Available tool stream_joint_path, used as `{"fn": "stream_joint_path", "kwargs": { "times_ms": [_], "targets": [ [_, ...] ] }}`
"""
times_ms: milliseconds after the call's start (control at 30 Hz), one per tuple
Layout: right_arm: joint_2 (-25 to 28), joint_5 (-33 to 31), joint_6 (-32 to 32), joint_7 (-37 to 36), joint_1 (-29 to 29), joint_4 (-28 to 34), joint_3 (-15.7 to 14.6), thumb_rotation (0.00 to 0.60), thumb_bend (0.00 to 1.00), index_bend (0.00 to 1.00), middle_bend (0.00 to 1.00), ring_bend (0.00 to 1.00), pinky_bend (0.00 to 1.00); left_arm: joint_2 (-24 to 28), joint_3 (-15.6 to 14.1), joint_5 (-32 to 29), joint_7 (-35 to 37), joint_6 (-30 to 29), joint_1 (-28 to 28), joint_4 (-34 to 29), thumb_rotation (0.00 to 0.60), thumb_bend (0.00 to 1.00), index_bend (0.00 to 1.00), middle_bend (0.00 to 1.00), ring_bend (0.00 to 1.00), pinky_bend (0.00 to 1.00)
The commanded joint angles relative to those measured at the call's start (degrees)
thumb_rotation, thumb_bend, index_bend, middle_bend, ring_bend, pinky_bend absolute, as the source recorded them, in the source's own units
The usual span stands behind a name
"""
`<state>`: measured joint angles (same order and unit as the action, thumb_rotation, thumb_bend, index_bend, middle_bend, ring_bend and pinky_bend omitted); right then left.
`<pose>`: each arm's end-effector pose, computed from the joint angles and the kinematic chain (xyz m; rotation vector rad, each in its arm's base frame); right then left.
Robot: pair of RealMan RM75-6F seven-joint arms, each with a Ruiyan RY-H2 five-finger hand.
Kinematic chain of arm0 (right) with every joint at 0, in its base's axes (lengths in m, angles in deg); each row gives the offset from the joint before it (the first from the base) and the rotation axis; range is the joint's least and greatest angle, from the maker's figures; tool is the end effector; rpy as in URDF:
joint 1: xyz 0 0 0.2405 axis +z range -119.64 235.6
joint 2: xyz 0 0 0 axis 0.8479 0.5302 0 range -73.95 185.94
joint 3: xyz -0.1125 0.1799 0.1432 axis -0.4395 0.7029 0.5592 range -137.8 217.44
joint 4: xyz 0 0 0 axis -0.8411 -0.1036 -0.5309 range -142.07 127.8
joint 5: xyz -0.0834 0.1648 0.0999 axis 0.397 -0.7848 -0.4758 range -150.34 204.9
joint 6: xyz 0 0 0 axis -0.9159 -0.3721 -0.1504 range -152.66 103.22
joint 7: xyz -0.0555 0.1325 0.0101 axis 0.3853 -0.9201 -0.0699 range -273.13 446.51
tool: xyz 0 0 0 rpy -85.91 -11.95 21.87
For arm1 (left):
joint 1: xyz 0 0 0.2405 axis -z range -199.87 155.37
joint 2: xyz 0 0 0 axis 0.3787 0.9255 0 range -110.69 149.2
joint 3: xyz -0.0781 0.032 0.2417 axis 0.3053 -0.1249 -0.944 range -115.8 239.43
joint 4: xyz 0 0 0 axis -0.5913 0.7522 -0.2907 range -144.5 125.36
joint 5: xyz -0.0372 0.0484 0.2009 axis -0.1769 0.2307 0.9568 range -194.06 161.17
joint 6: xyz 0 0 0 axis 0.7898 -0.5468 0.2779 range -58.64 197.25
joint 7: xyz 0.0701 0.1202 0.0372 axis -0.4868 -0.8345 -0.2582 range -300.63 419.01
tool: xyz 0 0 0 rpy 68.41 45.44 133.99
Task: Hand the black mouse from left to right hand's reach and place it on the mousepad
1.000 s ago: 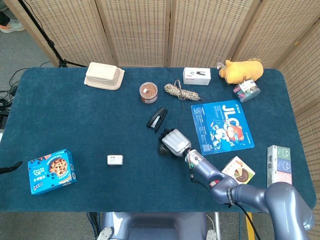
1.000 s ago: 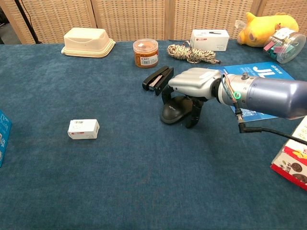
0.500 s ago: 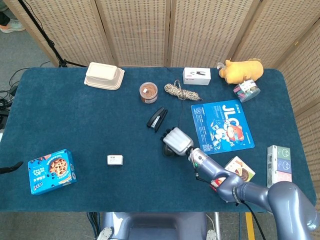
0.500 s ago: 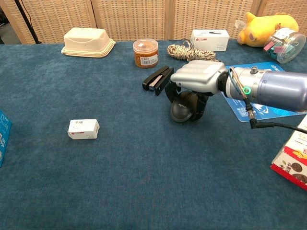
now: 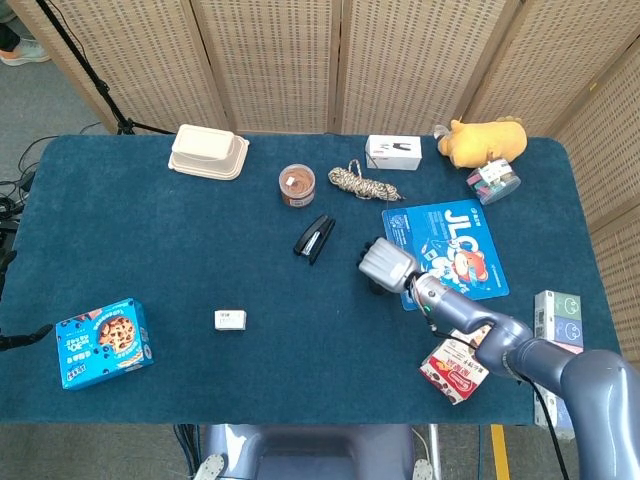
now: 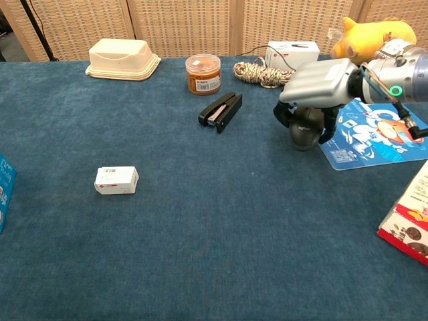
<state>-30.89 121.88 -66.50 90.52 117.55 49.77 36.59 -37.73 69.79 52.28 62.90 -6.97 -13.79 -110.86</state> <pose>-0.1521 -0.4176 -0.0111 2.3622 -0.1519 0.5381 -0.3131 0.2121 0.1891 -1.1692 -1.1241 -0.8778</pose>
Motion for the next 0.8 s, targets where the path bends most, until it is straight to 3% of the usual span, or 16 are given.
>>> {"fn": "stream_joint_path", "kwargs": {
  "times_ms": [33, 367, 600, 800],
  "targets": [
    [2.9, 5.1, -1.5, -7.3, 1.5, -3.4, -4.1, 0.6, 0.69, 0.55, 0.48, 0.34, 0.45, -1.2, 0.2, -1.4, -2.7, 0.2, 0.6, -0.1, 0.6, 0.07, 0.0, 0.0, 0.0, 0.0],
    [2.7, 14.8, -7.4, -24.1, 3.7, -15.2, -12.5, 0.6, 0.99, 0.57, 0.48, 0.34, 0.45, -5.3, 0.5, -4.9, -11.3, -0.8, 1.9, -0.4, 0.6, 0.07, 0.0, 0.0, 0.0, 0.0],
    [-1.3, 21.9, -13.7, -33.8, 4.2, -27.3, -19.4, 0.6, 1.0, 0.59, 0.49, 0.34, 0.43, -8.5, 0.5, -5.0, -19.0, -7.0, 1.0, -0.3, 0.6, 0.07, 0.0, 0.0, 0.0, 0.0],
    [-5.2, 24.9, -18.3, -39.9, 3.3, -36.5, -22.7, 0.6, 1.0, 0.59, 0.49, 0.34, 0.43, -9.7, 0.6, -3.9, -20.4, -10.3, -0.1, -0.5, 0.6, 0.07, 0.0, 0.0, 0.0, 0.0]
  ]
}}
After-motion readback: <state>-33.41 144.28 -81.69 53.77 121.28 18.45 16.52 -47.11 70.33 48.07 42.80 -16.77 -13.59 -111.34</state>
